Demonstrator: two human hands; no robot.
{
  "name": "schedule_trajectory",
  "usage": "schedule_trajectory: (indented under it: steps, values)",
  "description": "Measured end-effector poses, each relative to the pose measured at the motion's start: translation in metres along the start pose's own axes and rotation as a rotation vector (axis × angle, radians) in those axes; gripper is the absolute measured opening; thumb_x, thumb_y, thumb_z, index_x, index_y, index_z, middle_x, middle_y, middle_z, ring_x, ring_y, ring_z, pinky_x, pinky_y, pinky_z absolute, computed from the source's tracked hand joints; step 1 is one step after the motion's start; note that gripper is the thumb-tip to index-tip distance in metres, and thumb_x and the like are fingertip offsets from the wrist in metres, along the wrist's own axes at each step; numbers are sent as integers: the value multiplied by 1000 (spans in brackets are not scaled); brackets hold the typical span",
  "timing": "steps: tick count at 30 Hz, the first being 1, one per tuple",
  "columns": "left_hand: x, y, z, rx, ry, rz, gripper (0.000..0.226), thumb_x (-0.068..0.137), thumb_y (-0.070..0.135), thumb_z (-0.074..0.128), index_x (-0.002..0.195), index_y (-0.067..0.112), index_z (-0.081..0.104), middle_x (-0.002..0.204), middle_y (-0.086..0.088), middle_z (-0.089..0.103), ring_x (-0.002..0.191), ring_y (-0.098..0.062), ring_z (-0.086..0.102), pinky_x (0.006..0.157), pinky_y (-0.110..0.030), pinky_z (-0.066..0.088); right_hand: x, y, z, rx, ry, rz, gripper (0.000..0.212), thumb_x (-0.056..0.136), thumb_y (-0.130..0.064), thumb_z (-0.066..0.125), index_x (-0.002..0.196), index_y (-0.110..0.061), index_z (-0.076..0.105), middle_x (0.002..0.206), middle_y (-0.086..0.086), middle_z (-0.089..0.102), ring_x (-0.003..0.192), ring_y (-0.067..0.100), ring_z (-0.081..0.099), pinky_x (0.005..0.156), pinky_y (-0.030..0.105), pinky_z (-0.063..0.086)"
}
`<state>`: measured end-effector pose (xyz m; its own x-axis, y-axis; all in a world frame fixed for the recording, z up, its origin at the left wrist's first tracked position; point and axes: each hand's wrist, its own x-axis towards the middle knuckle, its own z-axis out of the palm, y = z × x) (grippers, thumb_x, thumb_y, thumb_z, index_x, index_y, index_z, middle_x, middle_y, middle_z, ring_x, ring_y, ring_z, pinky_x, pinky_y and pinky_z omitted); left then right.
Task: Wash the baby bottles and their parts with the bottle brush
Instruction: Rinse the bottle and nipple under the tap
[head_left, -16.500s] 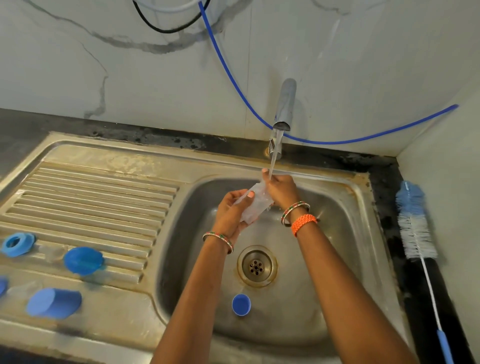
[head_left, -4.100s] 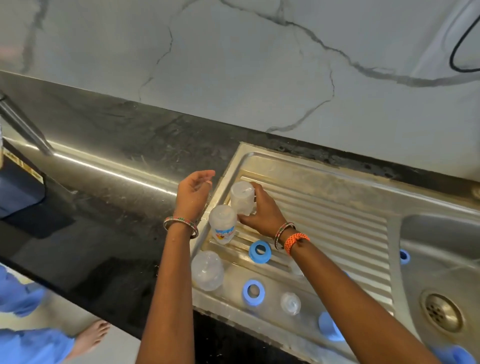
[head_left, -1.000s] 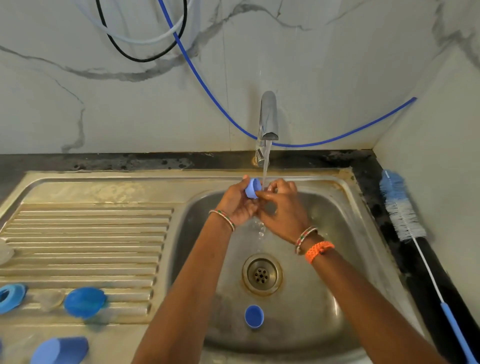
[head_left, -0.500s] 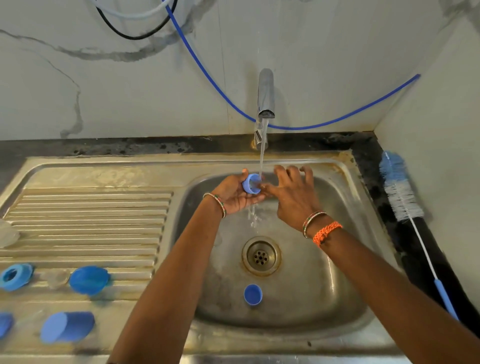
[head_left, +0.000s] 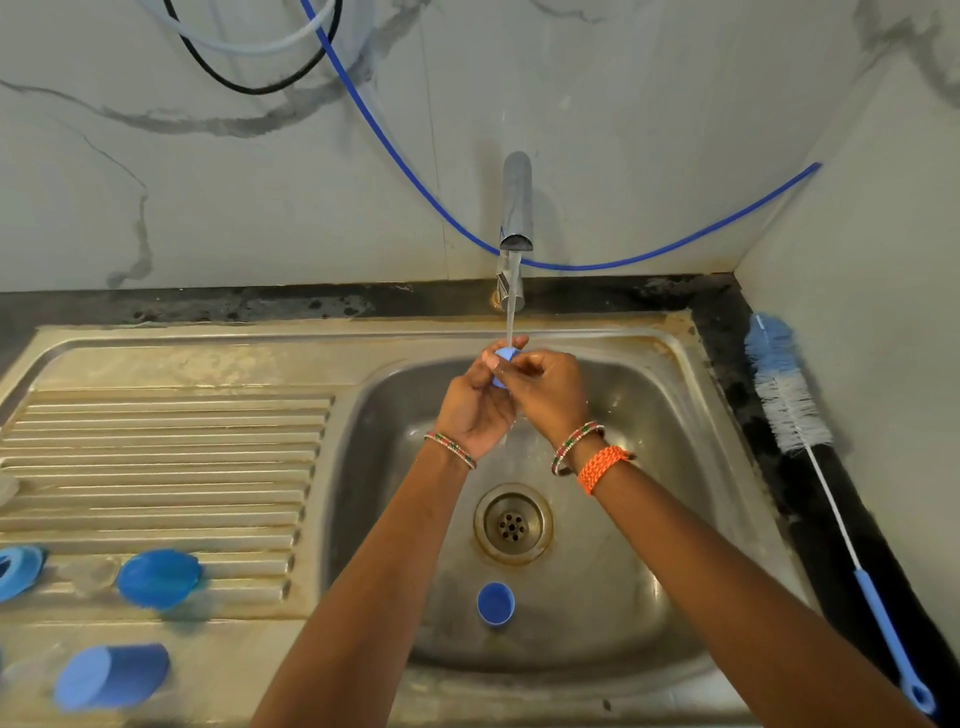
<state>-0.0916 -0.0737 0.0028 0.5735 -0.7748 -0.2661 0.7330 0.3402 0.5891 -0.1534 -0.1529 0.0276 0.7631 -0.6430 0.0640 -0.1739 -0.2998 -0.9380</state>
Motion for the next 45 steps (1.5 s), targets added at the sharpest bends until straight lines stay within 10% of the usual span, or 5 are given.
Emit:
schedule_trajectory:
  steps: [6, 13, 24, 33, 45]
  values:
    - [-1, 9, 4, 28, 6, 33, 33, 93, 2, 44, 122, 17, 53, 108, -14, 63, 88, -21, 65, 77, -29, 54, 9, -3, -7, 192, -112, -11, 9, 91, -12, 60, 98, -7, 57, 88, -1, 59, 77, 7, 57, 66, 13, 49]
    - [-19, 24, 0, -6, 68, 118, 29, 87, 12, 54, 114, 2, 59, 101, -15, 68, 88, -22, 67, 80, -29, 56, 17, -14, -7, 367, -191, 125, 11, 91, -8, 57, 81, -12, 61, 84, 4, 60, 78, 12, 55, 68, 19, 47]
    - [-13, 32, 30, 952, 153, 327, 30, 98, 14, 47, 69, 15, 57, 65, 0, 53, 49, 4, 45, 50, -8, 36, 13, -20, 8, 776, -83, 421, 23, 97, -24, 48, 82, -11, 59, 78, 9, 55, 73, 17, 54, 68, 28, 46]
    - [-8, 31, 31, 287, 263, 63, 29, 102, 29, 36, 98, 11, 58, 79, -5, 59, 64, -12, 53, 54, -20, 44, 16, -24, -6, 857, -224, 395, 16, 98, -10, 43, 89, -7, 56, 84, 11, 61, 71, 18, 58, 57, 23, 47]
    - [-5, 16, 37, 157, 264, 7, 29, 98, 33, 45, 90, 9, 60, 72, -6, 66, 65, -15, 62, 58, -25, 52, 18, -14, 11, 492, -15, 347, 40, 92, -43, 54, 83, -6, 67, 72, 8, 64, 68, 19, 64, 63, 29, 54]
